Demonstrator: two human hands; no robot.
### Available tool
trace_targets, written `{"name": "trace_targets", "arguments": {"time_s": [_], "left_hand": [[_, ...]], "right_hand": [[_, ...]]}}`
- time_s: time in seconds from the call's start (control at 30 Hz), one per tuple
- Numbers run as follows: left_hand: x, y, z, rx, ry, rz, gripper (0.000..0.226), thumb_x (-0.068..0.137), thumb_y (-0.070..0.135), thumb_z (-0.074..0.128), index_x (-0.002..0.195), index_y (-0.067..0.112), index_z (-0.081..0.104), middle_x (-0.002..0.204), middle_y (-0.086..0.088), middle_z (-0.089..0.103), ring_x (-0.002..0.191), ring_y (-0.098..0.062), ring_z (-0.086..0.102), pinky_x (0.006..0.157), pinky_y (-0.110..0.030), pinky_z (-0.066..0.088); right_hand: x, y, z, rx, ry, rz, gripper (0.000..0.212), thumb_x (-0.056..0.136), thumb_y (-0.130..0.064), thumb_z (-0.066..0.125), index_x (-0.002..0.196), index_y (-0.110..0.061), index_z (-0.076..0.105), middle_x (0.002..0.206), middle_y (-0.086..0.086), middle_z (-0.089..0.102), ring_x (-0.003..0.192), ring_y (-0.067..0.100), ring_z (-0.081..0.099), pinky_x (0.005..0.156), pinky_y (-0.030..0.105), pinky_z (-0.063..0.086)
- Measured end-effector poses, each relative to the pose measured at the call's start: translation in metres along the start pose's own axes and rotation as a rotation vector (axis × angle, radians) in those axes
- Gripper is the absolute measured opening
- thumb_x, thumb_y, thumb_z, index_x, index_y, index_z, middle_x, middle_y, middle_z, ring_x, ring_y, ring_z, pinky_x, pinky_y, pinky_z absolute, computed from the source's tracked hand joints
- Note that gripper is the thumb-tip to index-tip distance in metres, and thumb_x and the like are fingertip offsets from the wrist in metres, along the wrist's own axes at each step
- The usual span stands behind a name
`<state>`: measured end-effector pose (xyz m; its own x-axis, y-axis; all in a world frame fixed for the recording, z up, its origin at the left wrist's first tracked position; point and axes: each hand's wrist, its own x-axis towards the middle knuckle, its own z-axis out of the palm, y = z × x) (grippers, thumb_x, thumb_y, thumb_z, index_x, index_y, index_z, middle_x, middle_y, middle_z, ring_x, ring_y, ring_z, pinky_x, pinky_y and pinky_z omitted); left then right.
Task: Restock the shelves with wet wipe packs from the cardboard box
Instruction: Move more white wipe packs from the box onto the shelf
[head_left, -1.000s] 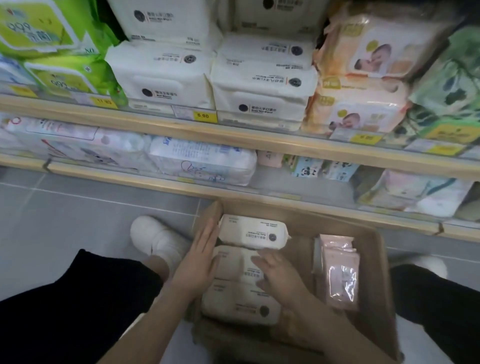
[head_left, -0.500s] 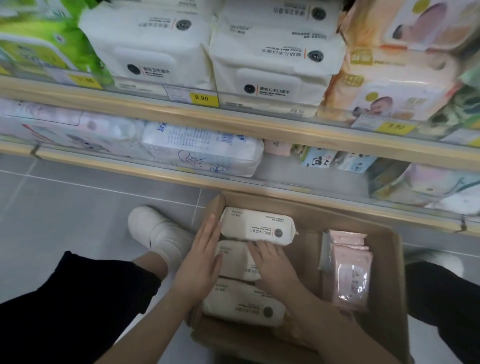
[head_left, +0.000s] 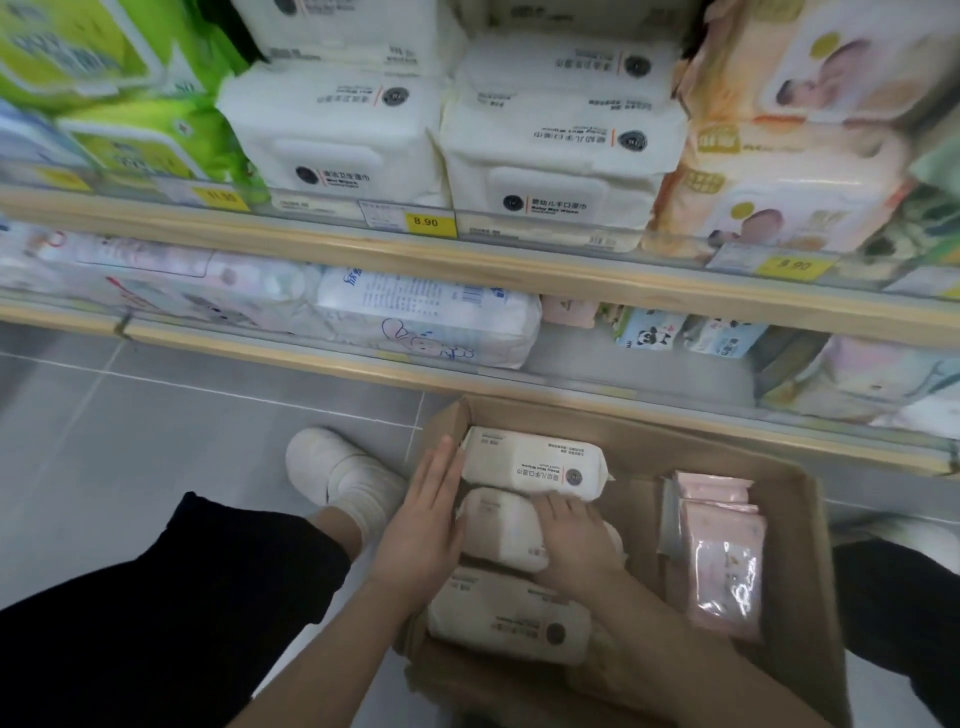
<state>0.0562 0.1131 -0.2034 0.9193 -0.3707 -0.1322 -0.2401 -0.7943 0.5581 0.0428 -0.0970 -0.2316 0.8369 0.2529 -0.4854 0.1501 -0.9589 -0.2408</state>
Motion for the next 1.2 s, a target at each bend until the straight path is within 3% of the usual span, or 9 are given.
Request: {"name": "trace_targets", "arguments": {"time_s": [0.13,0.3,0.47,0.6,0.73,0.93,1.2], "left_hand": [[0.021,0.012,-0.007,0.080,0.056,-0.031,0.072,0.093,0.028,0.051,0.150,0.020,0.010,0.159,0.001,0.009,0.145,-0.013,0.009,0.118,-0.037,0.020],[0.058,0.040,0.003,0.213,0.038,0.134,0.065,0.083,0.019,0.064,0.142,0.009,0.037,0.147,-0.010,0.037,0.136,-0.028,0.036,0.113,-0.043,0.029],[0.086,0.054,0.034,0.304,-0.206,0.076,0.064,0.087,0.033,0.057,0.144,0.029,0.027,0.150,0.004,0.031,0.130,-0.017,0.038,0.106,-0.035,0.034],[0.102,0.050,0.051,0.590,-0.343,0.063,0.095,0.078,0.042,0.067,0.149,0.028,0.005,0.153,0.003,0.018,0.137,-0.022,0.025,0.111,-0.040,0.023],[0.110,0.062,0.062,0.658,-0.328,0.096,0.095,0.075,0.031,0.072,0.148,0.022,0.013,0.141,-0.005,0.026,0.127,-0.025,0.029,0.106,-0.037,0.030],[0.111,0.056,0.068,0.801,-0.451,0.221,0.089,0.078,0.024,0.066,0.148,0.029,0.011,0.143,-0.005,0.032,0.131,-0.025,0.031,0.113,-0.040,0.019],[0.090,0.075,0.029,0.770,-0.516,0.322,0.091,0.072,0.037,0.069,0.146,0.031,0.014,0.140,-0.005,0.035,0.129,-0.025,0.032,0.107,-0.043,0.026]], "right_hand": [[-0.046,0.037,-0.027,0.091,0.074,0.067,0.084,0.068,-0.053,0.071,0.136,-0.026,0.029,0.130,-0.002,0.041,0.117,0.021,0.042,0.099,0.035,0.037],[-0.096,0.078,-0.064,0.243,0.184,0.243,0.089,0.057,-0.059,0.076,0.129,-0.027,0.036,0.126,-0.004,0.047,0.115,0.019,0.046,0.092,0.031,0.041],[-0.127,0.109,-0.086,0.518,0.303,0.486,0.085,0.057,-0.049,0.083,0.126,-0.025,0.040,0.122,-0.008,0.045,0.113,0.013,0.045,0.090,0.029,0.041],[-0.131,0.122,-0.083,0.527,0.345,0.561,0.085,0.058,-0.048,0.083,0.127,-0.022,0.040,0.115,-0.009,0.040,0.111,0.013,0.045,0.093,0.033,0.044],[-0.125,0.124,-0.064,0.642,0.296,0.612,0.092,0.053,-0.055,0.080,0.130,-0.029,0.037,0.119,-0.011,0.050,0.108,0.010,0.050,0.091,0.035,0.048],[-0.121,0.128,-0.054,0.739,0.279,0.659,0.088,0.049,-0.054,0.082,0.123,-0.030,0.041,0.113,-0.013,0.052,0.103,0.009,0.051,0.088,0.037,0.050],[-0.137,0.126,-0.097,0.631,0.285,0.571,0.086,0.053,-0.046,0.084,0.124,-0.024,0.042,0.113,-0.008,0.049,0.106,0.016,0.052,0.088,0.039,0.048]]}}
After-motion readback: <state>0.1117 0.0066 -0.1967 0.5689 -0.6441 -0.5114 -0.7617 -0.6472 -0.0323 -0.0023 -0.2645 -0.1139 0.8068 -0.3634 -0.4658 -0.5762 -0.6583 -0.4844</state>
